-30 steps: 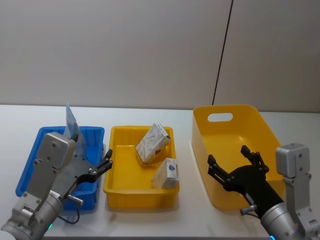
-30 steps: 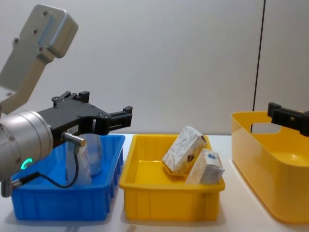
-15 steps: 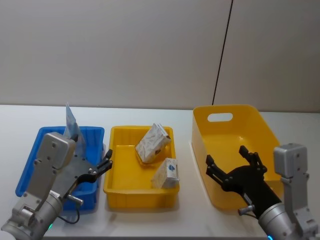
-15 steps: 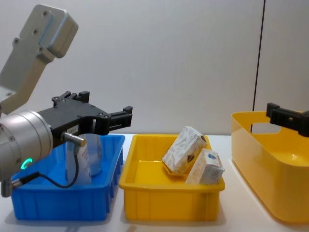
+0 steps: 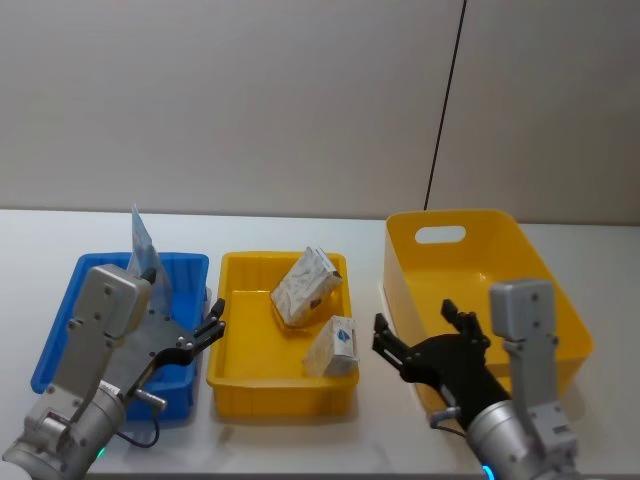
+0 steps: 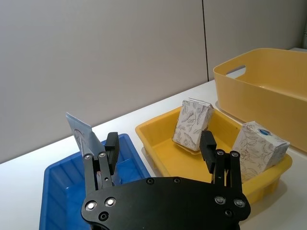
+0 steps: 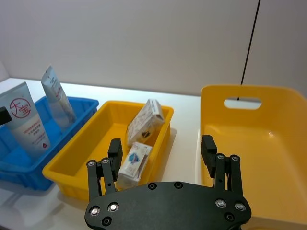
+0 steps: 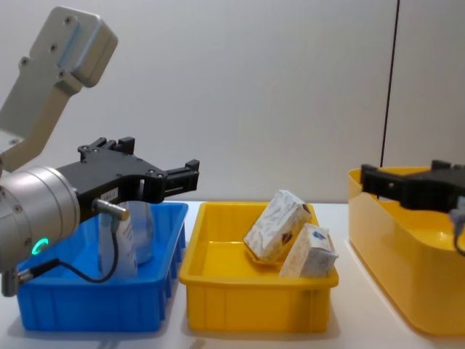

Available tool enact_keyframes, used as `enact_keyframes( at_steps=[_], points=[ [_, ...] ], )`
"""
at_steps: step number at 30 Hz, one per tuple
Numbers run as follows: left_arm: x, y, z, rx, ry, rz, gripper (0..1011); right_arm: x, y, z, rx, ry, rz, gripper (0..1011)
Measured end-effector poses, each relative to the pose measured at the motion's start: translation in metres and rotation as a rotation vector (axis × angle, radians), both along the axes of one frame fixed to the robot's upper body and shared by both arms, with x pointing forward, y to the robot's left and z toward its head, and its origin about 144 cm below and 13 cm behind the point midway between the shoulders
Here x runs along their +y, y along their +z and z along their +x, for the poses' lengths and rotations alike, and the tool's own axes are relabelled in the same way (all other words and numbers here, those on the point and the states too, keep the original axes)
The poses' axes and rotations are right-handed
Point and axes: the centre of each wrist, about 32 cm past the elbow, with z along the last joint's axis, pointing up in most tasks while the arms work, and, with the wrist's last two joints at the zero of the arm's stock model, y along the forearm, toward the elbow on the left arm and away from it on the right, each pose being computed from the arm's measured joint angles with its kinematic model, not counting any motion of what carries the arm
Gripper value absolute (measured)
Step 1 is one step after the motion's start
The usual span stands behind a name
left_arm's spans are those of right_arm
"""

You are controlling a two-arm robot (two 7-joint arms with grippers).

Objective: Bimanual collaborative sorting of washing and personal care products

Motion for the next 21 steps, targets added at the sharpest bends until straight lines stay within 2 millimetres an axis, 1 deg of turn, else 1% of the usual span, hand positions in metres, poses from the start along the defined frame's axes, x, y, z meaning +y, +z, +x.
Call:
enact_keyframes(
  at_steps=[6,9,15,16,21],
  points=[
    [0.000,0.000,0.000,0.000,0.000,0.000,1001,0.020,0.001,0.005,0.067,-0.023,0.005,1003],
    [0.000,0.000,0.000,0.000,0.000,0.000,1001,0.026,0.001,0.008,0.091,-0.032,0.006,1004],
    [0.000,0.000,0.000,0.000,0.000,0.000,1001,0.045,-0.001,0.017,0.173,-0.056,0.007,1004],
    [0.000,0.000,0.000,0.000,0.000,0.000,1001,0.045,-0.001,0.017,0.173,-0.056,0.007,1004],
    [0.000,0.000,0.000,0.000,0.000,0.000,1001,0.059,-0.002,0.026,0.221,-0.071,0.001,1004]
  ],
)
